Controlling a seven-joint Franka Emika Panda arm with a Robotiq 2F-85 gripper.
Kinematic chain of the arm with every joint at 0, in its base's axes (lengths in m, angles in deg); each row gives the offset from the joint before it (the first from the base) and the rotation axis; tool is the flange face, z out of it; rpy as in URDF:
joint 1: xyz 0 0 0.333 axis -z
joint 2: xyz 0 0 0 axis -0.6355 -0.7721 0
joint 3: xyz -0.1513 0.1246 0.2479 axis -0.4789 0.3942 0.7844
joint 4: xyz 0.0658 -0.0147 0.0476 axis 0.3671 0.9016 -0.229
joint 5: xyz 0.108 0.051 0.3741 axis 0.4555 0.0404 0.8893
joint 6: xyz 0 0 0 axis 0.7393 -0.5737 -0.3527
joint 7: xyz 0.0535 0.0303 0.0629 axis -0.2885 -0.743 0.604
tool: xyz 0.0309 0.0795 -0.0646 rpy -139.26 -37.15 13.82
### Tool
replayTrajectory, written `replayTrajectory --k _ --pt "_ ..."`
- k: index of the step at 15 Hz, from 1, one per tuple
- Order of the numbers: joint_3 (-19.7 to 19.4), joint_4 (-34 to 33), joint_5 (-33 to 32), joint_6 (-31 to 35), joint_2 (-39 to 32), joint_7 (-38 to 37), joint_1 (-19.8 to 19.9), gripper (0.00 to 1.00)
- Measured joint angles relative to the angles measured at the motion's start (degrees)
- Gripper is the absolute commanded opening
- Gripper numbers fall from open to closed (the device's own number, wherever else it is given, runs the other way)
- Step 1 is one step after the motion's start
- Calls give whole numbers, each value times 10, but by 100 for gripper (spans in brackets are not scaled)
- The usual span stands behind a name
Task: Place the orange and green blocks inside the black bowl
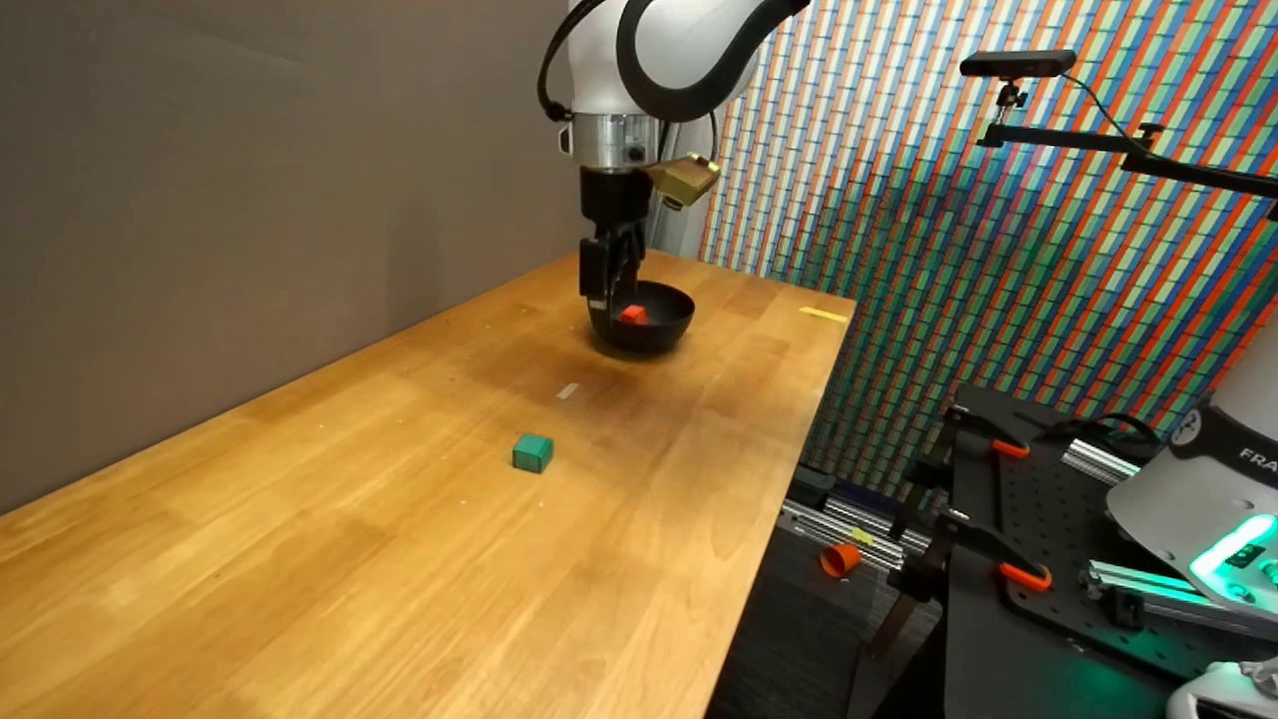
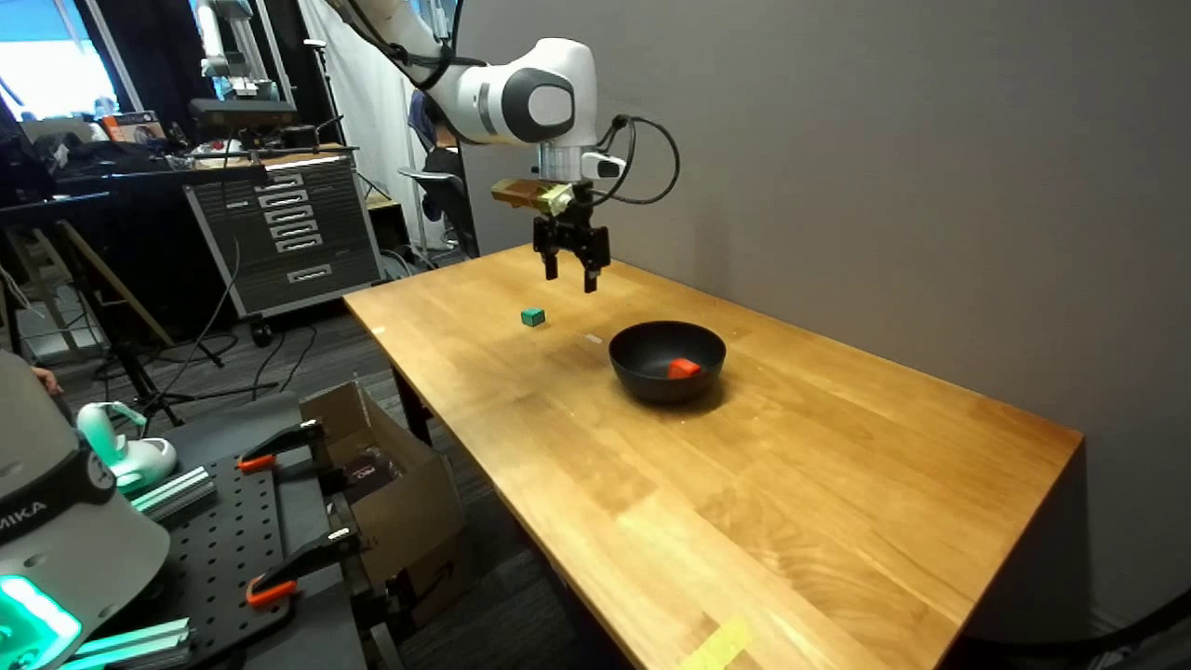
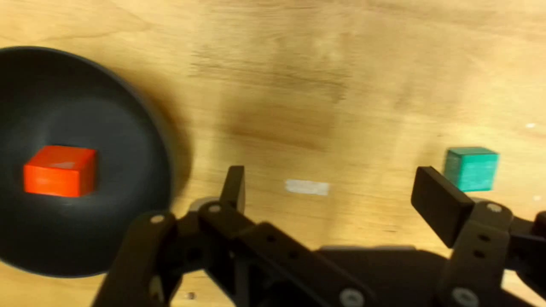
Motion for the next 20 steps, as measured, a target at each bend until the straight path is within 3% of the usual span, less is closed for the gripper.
replayTrajectory --k 8,14,20 --pt "56 -10 57 -22 -42 32 -41 100" --pt "54 -52 44 -22 -115 38 -82 100" --pt "30 -113 -17 -12 -172 37 -111 100"
